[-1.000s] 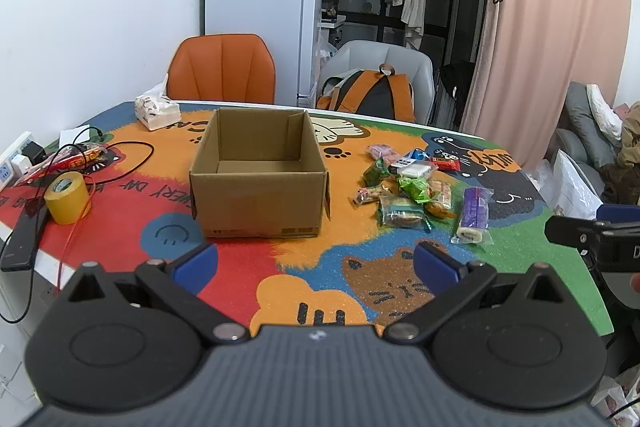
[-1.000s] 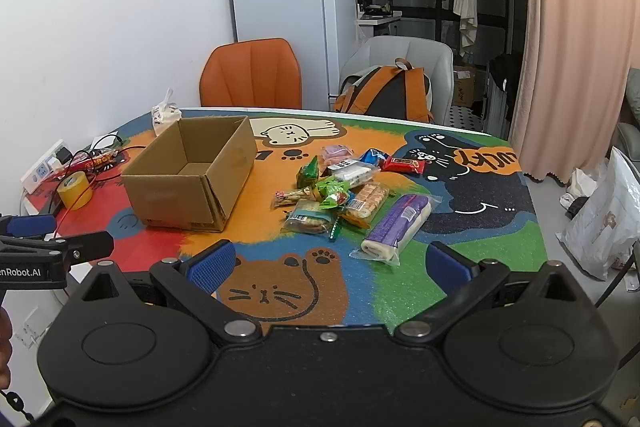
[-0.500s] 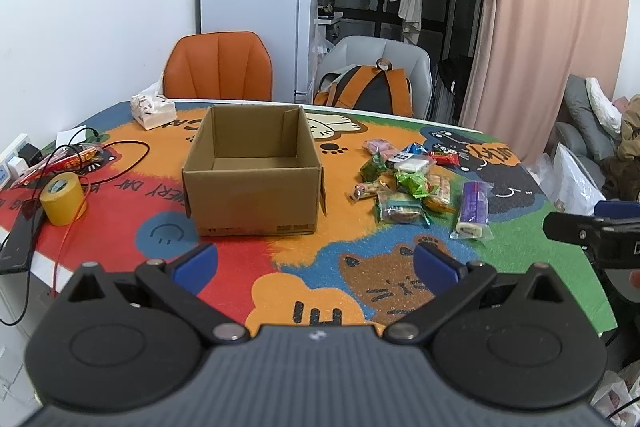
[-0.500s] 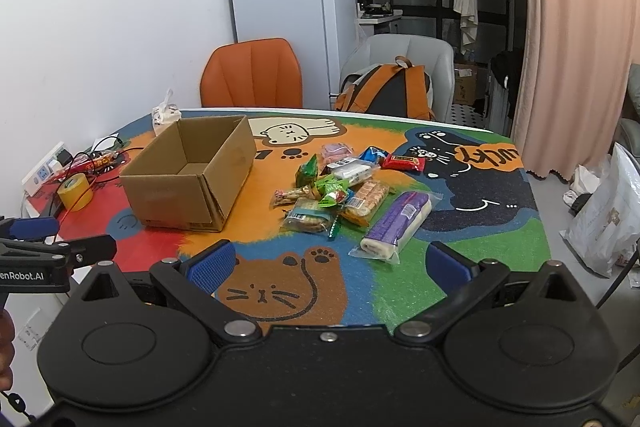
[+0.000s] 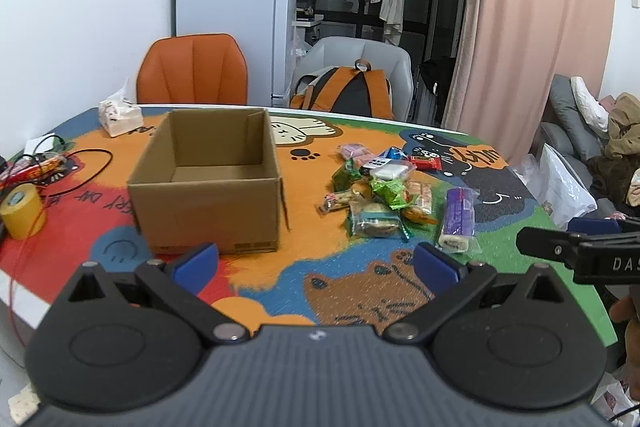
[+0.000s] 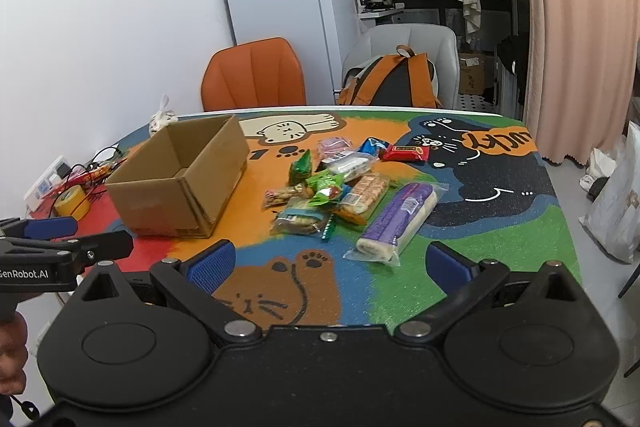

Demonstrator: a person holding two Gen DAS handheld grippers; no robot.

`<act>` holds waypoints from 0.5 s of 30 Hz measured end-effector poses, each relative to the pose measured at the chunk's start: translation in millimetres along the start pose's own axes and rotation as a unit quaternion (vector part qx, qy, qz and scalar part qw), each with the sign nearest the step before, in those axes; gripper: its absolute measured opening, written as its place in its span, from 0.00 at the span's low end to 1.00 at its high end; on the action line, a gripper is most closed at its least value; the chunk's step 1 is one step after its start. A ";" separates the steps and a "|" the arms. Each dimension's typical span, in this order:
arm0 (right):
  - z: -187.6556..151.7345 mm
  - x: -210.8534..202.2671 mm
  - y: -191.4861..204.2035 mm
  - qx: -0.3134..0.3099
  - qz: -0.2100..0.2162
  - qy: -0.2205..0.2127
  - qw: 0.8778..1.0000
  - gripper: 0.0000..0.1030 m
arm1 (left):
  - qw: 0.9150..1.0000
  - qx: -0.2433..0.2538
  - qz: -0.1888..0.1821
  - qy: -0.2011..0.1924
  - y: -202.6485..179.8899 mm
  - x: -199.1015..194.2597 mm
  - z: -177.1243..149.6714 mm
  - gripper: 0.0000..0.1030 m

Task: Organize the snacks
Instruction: 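Grasp the green-wrapped cracker pack with the left tool while the right tool grasps the purple bar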

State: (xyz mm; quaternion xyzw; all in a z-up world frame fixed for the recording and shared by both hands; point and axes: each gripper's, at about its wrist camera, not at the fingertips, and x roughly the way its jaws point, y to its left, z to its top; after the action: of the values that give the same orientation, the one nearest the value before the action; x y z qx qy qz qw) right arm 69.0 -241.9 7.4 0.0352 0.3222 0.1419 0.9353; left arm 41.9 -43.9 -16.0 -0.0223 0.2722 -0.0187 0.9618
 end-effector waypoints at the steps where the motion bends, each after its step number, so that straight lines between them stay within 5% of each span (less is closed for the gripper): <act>1: -0.3 3.0 -3.2 0.003 0.002 -0.001 1.000 1.00 | 1.000 -0.001 -0.003 0.000 -1.6 5.4 0.3 1.00; 15: 6.0 64.4 -42.3 0.055 -0.026 0.030 0.998 0.79 | 0.999 -0.006 -0.045 -0.013 -28.5 66.3 13.1 0.98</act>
State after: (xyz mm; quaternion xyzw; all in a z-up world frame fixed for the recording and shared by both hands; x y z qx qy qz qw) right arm 131.4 -263.7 -32.7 0.0739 0.3581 0.1009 0.9253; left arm 104.5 -75.2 -38.0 -0.0404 0.2589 -0.0606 0.9632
